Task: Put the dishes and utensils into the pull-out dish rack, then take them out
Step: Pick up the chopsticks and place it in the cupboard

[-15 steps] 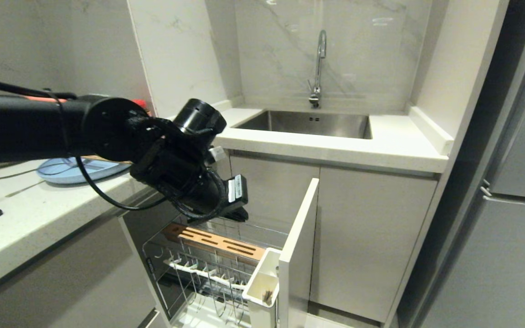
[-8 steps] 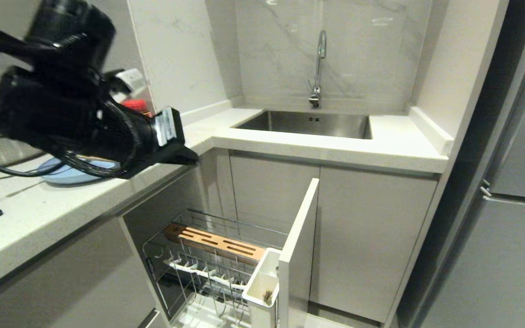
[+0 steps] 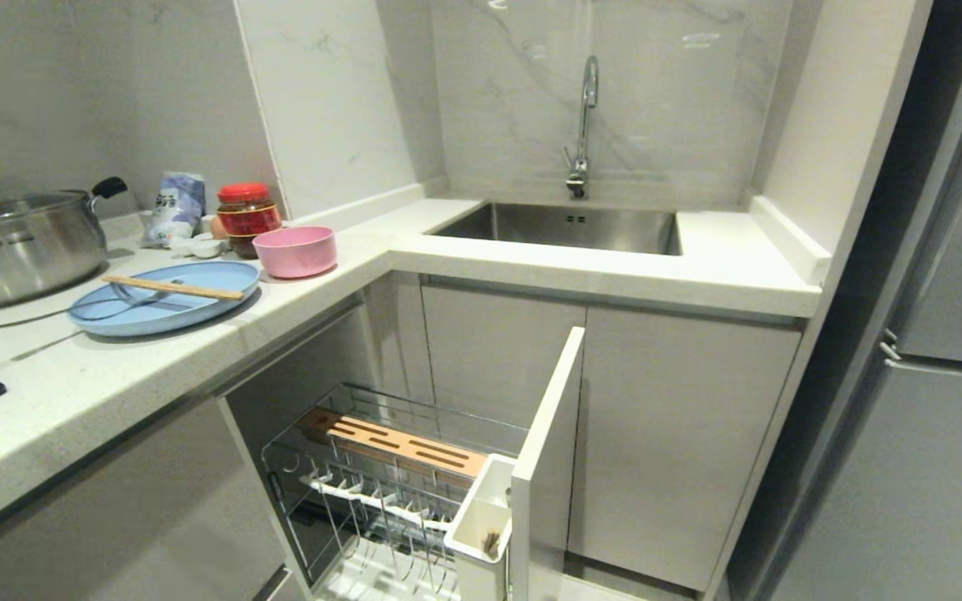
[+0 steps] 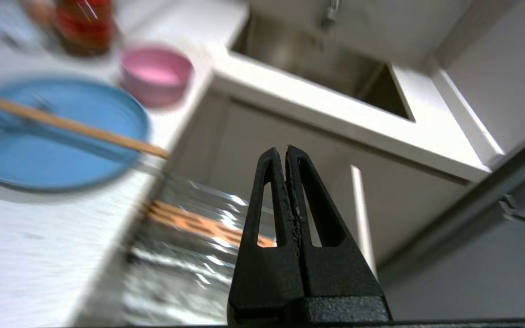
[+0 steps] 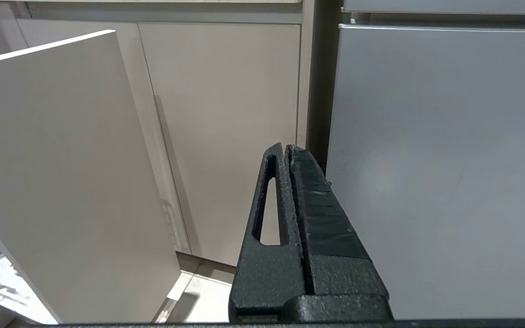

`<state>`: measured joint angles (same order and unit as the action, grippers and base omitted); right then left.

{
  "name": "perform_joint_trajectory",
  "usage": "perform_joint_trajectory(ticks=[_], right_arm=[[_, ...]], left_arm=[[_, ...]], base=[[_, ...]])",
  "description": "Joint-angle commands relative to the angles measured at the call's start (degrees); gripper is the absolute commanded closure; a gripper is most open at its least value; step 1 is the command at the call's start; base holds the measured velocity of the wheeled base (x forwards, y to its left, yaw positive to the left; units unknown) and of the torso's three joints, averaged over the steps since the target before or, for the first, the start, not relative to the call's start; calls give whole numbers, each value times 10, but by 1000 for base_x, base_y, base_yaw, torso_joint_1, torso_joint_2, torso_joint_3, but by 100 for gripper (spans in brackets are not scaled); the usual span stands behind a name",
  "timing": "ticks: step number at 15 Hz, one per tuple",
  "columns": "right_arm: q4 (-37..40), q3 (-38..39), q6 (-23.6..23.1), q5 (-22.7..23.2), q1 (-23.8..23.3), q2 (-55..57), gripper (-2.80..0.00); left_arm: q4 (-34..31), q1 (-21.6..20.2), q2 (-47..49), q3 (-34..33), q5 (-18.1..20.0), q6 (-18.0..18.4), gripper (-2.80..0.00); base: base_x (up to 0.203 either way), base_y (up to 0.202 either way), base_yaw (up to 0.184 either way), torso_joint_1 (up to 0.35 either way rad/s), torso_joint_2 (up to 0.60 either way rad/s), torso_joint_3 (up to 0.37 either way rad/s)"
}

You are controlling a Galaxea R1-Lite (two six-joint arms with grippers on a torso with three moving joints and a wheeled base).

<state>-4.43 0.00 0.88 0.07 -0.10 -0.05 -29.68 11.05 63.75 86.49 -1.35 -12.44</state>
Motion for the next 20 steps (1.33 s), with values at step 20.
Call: perform_joint_trajectory(ticks=[20], right_arm=[[-1,15,0,0,0,0,0]], left_arm=[[307,-115,-638,-856,38,226,0]], base=[[0,0,0,0,0,0]])
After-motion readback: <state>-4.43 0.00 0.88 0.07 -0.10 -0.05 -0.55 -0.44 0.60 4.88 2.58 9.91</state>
